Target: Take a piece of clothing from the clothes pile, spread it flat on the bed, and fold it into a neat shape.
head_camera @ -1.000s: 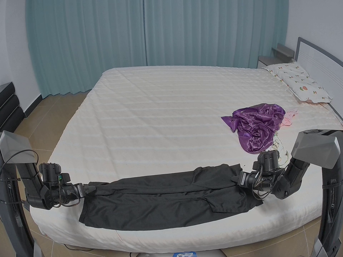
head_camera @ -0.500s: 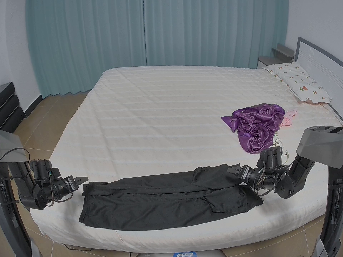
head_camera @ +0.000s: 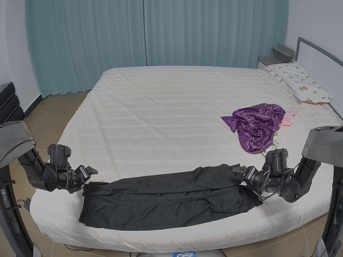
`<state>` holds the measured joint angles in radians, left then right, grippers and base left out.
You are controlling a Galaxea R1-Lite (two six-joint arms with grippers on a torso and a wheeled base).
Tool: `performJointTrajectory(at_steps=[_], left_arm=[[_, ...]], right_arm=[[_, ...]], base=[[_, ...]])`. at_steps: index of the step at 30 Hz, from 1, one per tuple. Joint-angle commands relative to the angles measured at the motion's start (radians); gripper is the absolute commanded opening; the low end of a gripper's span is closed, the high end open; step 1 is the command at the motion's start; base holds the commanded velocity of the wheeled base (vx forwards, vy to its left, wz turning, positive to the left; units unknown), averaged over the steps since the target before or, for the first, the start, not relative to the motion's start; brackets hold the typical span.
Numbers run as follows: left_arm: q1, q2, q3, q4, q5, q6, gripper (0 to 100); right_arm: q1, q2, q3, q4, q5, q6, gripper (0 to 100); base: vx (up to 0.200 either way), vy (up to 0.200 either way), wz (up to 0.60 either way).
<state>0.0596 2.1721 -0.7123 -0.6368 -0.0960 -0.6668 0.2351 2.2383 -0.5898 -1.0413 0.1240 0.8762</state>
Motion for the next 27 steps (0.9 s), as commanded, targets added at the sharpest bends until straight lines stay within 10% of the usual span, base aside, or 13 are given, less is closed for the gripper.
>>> performJointTrajectory(at_steps=[1,13,27], left_arm=[[-0.027,0.051,-0.007,0.009,0.062,0.023,0],[-0.032,0.017,0.036,0.046,0.249,0.095,0],[-0.030,-0.052,0.114,0.035,0.148,0.093,0]], right_arm=[[0.000,-0.003,0.057,-0.059,0.000,0.000,100],[0.004,-0.005,0.081,-0.063,0.005,-0.002,100],[0.006,0.001,0.076,-0.065,0.009,0.006,100]], base=[[0.000,0.000,0.00],[0.000,0.000,0.00],[0.000,0.000,0.00]])
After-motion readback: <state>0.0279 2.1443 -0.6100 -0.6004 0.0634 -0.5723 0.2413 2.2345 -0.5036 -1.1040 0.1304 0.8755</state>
